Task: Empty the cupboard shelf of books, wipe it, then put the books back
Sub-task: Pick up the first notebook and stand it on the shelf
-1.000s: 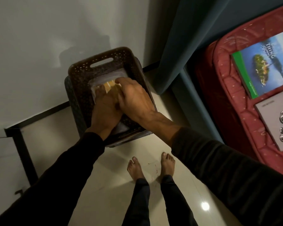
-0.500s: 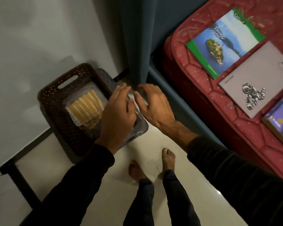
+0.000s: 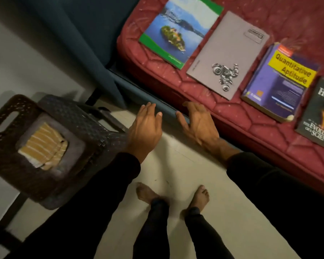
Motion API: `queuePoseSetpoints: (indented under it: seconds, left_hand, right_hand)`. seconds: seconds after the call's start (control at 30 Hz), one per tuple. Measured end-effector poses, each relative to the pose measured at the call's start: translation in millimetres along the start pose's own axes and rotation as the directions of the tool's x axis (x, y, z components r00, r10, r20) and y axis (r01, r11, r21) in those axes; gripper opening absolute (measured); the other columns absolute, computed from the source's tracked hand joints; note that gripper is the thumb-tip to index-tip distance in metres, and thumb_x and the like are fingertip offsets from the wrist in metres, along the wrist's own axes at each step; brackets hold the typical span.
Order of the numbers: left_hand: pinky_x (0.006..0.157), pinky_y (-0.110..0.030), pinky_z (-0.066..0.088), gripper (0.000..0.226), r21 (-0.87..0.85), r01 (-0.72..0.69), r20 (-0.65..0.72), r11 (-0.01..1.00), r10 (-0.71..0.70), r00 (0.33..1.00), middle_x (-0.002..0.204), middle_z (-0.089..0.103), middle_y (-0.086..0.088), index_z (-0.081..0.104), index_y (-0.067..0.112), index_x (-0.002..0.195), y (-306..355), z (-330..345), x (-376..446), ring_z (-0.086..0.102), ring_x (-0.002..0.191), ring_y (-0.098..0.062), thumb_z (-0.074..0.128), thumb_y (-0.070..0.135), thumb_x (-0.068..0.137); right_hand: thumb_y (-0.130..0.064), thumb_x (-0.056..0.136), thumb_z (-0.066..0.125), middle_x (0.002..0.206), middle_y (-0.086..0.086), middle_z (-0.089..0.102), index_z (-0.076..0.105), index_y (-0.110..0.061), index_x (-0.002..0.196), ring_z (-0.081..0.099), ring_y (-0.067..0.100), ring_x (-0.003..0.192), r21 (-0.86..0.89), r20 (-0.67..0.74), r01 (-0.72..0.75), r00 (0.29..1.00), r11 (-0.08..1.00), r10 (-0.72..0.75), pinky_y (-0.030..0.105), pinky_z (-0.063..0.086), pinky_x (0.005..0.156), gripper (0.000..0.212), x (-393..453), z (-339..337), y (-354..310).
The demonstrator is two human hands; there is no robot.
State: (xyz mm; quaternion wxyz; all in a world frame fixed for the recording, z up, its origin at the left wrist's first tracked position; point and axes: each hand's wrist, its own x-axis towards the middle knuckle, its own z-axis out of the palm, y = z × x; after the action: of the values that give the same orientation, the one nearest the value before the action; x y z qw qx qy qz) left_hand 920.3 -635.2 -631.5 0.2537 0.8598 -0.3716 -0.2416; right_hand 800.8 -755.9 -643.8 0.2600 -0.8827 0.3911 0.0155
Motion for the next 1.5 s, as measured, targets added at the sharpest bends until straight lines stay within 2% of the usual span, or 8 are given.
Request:
queuePoseSetpoints:
  seconds: [0.1, 0.27, 0.43, 0.87, 1.03, 1.2, 1.33, 1.5]
  left_hand:
    - [0.114, -0.033, 0.026, 0.045, 0.023, -0.049, 0.033, 0.999, 0.048, 0.998, 0.149, 0.043, -0.016, 0.042, 0.002, 0.143, 40, 22, -1, 0.031, 0.144, -0.026, 0.039, 0.023, 0.104]
    - [0.116, -0.027, 0.019, 0.044, 0.052, -0.139, 0.123, 0.989, 0.131, 0.984, 0.148, 0.042, -0.022, 0.042, -0.006, 0.142, 99, 49, -3, 0.033, 0.143, -0.029, 0.038, 0.018, 0.105]
    - [0.115, -0.034, 0.024, 0.042, 0.085, -0.228, 0.186, 0.97, 0.209, 0.96, 0.142, 0.047, -0.026, 0.045, -0.01, 0.137, 142, 85, -5, 0.04, 0.138, -0.036, 0.041, 0.016, 0.103]
    - [0.11, -0.037, 0.03, 0.043, 0.108, -0.345, 0.348, 0.932, 0.29, 0.892, 0.146, 0.045, -0.017, 0.043, 0.002, 0.14, 244, 175, -17, 0.037, 0.139, -0.029, 0.037, 0.025, 0.104]
    - [0.108, -0.045, 0.037, 0.041, 0.063, -0.395, 0.419, 0.916, 0.335, 0.844, 0.139, 0.052, -0.018, 0.047, 0.002, 0.136, 277, 213, -23, 0.045, 0.131, -0.033, 0.037, 0.025, 0.103]
    - [0.103, -0.046, 0.042, 0.043, 0.063, -0.447, 0.465, 0.892, 0.37, 0.804, 0.141, 0.051, -0.017, 0.045, 0.002, 0.137, 317, 250, -30, 0.048, 0.129, -0.033, 0.035, 0.029, 0.104]
    - [0.101, -0.043, 0.043, 0.039, -0.005, -0.497, 0.514, 0.868, 0.429, 0.743, 0.13, 0.057, -0.018, 0.05, 0.002, 0.13, 347, 282, -36, 0.052, 0.12, -0.032, 0.036, 0.026, 0.104]
    - [0.089, -0.04, 0.044, 0.032, -0.055, -0.596, 0.561, 0.801, 0.518, 0.646, 0.116, 0.063, -0.016, 0.056, 0.004, 0.118, 381, 318, -40, 0.057, 0.106, -0.033, 0.037, 0.025, 0.103]
  right_hand:
    - [-0.038, 0.098, 0.048, 0.12, 0.019, 0.06, 0.055, -0.004, 0.125, 0.054, 0.037, 0.112, 0.015, -0.047, -0.061, 0.997, 0.998, 0.062, 0.045, 0.043, 0.093, 0.043, -13, -22, 36]
    - [-0.036, 0.097, 0.046, 0.115, 0.02, 0.062, 0.056, -0.005, 0.125, 0.057, 0.039, 0.108, 0.037, -0.119, -0.127, 0.984, 0.991, 0.131, 0.046, 0.046, 0.093, 0.042, -36, -56, 98]
    - [-0.037, 0.096, 0.044, 0.117, 0.02, 0.061, 0.056, -0.005, 0.125, 0.055, 0.038, 0.11, 0.019, -0.16, -0.201, 0.966, 0.979, 0.201, 0.049, 0.046, 0.092, 0.045, -61, -86, 158]
    - [-0.03, 0.099, 0.047, 0.113, 0.024, 0.061, 0.056, 0.0, 0.12, 0.055, 0.041, 0.105, 0.049, -0.276, -0.371, 0.887, 0.927, 0.37, 0.046, 0.046, 0.087, 0.039, -124, -141, 295]
    - [-0.035, 0.1, 0.043, 0.121, 0.021, 0.06, 0.054, -0.003, 0.124, 0.055, 0.038, 0.11, 0.087, -0.295, -0.434, 0.849, 0.897, 0.439, 0.048, 0.048, 0.09, 0.042, -149, -152, 344]
    - [-0.037, 0.1, 0.042, 0.112, 0.02, 0.061, 0.055, -0.004, 0.121, 0.055, 0.038, 0.103, 0.085, -0.327, -0.503, 0.801, 0.86, 0.501, 0.047, 0.045, 0.086, 0.041, -173, -164, 389]
    - [-0.037, 0.098, 0.043, 0.11, 0.023, 0.061, 0.057, -0.002, 0.116, 0.054, 0.042, 0.102, 0.124, -0.36, -0.563, 0.742, 0.817, 0.565, 0.049, 0.045, 0.086, 0.042, -193, -173, 420]
    - [-0.036, 0.098, 0.046, 0.119, 0.025, 0.061, 0.056, 0.001, 0.123, 0.054, 0.042, 0.112, 0.169, -0.403, -0.644, 0.646, 0.746, 0.648, 0.049, 0.044, 0.094, 0.046, -225, -190, 453]
